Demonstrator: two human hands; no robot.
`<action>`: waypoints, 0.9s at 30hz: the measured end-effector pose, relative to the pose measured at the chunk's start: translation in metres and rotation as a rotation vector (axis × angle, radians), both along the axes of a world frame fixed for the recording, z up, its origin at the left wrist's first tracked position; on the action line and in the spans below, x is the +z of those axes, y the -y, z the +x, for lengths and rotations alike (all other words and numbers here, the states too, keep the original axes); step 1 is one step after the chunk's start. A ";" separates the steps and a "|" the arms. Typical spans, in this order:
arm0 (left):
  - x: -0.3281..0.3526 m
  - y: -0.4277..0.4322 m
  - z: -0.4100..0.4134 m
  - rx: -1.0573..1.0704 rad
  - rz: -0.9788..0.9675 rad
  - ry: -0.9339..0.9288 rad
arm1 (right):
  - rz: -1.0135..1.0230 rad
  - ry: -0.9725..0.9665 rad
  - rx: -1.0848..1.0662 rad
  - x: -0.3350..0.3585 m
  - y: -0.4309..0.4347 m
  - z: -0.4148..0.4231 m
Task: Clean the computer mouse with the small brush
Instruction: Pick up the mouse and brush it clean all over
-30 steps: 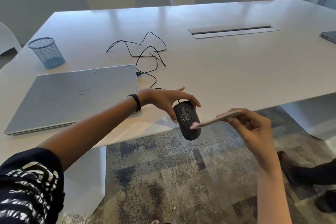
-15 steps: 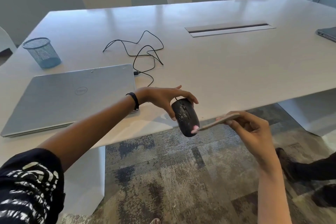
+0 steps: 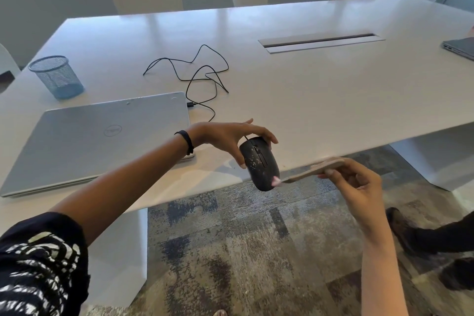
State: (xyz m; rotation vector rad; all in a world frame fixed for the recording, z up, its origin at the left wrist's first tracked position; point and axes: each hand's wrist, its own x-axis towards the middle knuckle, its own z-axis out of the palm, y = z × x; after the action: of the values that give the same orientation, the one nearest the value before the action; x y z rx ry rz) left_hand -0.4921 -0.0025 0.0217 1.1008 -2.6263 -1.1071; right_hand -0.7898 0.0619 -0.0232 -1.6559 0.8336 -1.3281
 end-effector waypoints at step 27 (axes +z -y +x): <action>0.000 0.000 0.001 -0.004 -0.006 0.010 | -0.065 -0.133 -0.082 0.008 0.009 0.011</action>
State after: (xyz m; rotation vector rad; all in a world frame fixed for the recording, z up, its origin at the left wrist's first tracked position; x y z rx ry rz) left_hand -0.4906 -0.0027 0.0220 1.1026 -2.6390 -1.0973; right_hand -0.7784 0.0533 -0.0149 -1.7935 0.9538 -1.3245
